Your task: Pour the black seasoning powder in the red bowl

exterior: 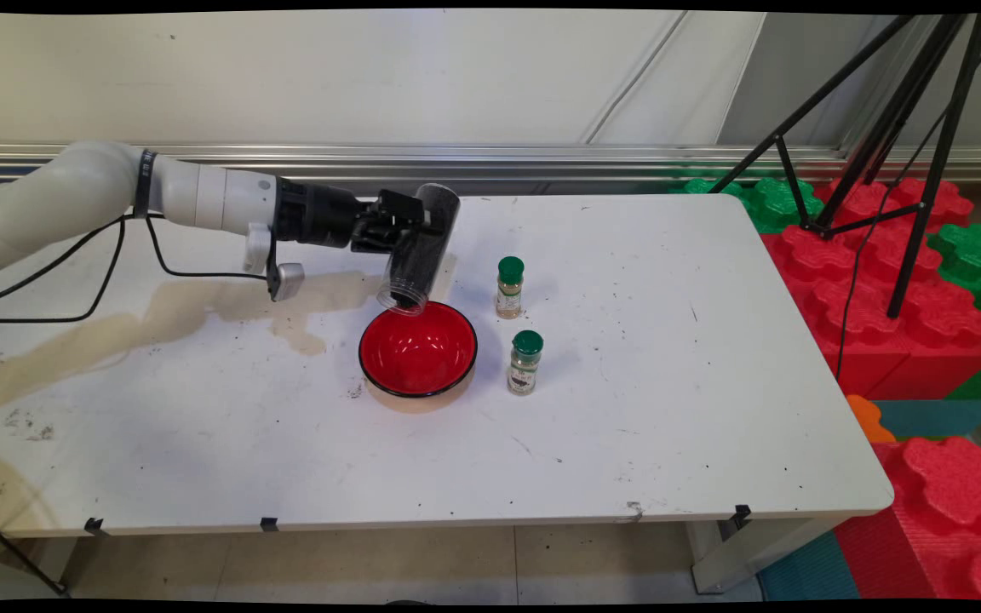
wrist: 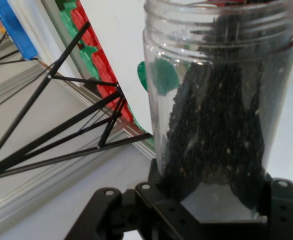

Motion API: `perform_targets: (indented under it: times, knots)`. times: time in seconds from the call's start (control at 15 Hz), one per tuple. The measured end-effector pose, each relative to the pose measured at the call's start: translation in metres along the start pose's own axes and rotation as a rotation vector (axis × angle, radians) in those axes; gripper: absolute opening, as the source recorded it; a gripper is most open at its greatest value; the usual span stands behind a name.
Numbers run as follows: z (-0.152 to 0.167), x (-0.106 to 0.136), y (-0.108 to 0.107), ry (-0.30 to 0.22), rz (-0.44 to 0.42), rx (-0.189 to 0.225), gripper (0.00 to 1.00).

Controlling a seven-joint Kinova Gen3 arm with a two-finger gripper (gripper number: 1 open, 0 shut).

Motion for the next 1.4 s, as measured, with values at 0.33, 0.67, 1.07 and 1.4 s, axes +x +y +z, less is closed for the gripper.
perform_targets:
  times: [0.33,0.67,1.07,1.4]
  knots:
    - [0.0,0.002,-0.005,-0.001,0.059,0.006,0.0]
    - [-0.001,0.004,-0.008,-0.003,0.112,0.01,0.0]
    - [-0.001,0.005,-0.011,-0.005,0.149,0.013,0.0]
    - [-0.002,0.006,-0.013,-0.007,0.166,0.014,0.0]
